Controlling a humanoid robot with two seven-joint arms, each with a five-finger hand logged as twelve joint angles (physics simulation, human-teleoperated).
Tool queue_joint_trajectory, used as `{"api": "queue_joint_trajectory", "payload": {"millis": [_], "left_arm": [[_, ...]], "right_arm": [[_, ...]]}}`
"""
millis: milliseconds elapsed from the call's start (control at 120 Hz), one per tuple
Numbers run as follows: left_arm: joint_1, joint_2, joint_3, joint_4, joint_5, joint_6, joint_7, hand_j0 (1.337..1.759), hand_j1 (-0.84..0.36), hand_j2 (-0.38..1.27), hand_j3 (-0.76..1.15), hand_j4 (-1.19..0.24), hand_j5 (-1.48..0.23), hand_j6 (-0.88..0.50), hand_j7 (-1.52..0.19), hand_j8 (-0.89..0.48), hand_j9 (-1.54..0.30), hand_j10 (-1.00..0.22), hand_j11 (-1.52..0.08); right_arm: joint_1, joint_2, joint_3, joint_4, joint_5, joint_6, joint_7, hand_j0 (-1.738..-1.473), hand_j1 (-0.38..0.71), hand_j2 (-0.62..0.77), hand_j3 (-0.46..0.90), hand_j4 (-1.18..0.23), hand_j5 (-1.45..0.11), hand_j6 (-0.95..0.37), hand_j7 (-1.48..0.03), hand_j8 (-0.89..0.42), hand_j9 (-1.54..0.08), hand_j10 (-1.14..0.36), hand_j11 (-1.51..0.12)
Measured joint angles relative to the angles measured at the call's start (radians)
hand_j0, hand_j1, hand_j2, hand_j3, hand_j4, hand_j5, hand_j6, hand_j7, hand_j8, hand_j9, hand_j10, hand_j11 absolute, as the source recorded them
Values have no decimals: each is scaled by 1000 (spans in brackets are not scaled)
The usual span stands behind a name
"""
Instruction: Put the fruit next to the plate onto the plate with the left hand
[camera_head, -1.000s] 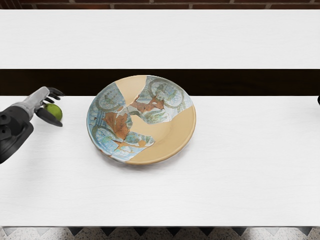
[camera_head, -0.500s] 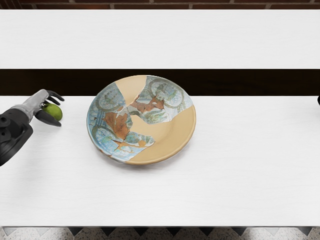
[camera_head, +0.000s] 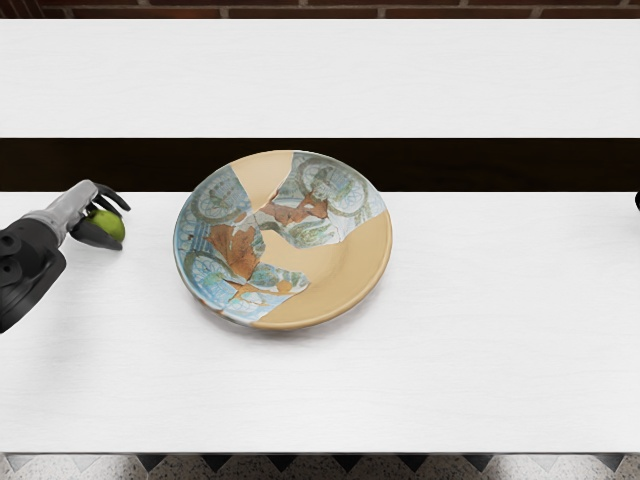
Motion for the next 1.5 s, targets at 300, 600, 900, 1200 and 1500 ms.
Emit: {"api": "queue_joint_trajectory", "payload": {"millis": [300,600,900,1200,1500], "left_arm": [[-14,10,-1,-10,-3,-3,0,1657,-282,271,0,-592,-768,-577,-770,-473,-770,-579,-768],[-46,24,-2,-45,-10,-5,0,1657,-288,297,0,-595,-783,-587,-783,-479,-780,-586,-777],[-100,56,-2,-112,-14,-10,0,1657,-286,284,0,-596,-788,-596,-783,-481,-783,-572,-781],[-151,62,-1,-174,-15,-14,0,1658,-298,295,0,-598,-788,-597,-786,-469,-784,-559,-783],[-193,64,9,-219,-17,-14,2,1658,-299,326,0,-599,-789,-599,-788,-495,-786,-565,-784]], "right_arm": [[0,0,0,0,0,0,0,-1658,-331,-3,0,-15,-20,-15,-20,-15,-20,-15,-20],[0,0,0,0,0,0,0,-1658,-331,-3,0,-15,-20,-15,-20,-15,-20,-15,-20],[0,0,0,0,0,0,0,-1658,-331,-3,0,-15,-20,-15,-20,-15,-20,-15,-20],[0,0,0,0,0,0,0,-1658,-331,-3,0,-15,-20,-15,-20,-15,-20,-15,-20],[0,0,0,0,0,0,0,-1658,-331,-3,0,-15,-19,-15,-19,-15,-19,-15,-19]]}}
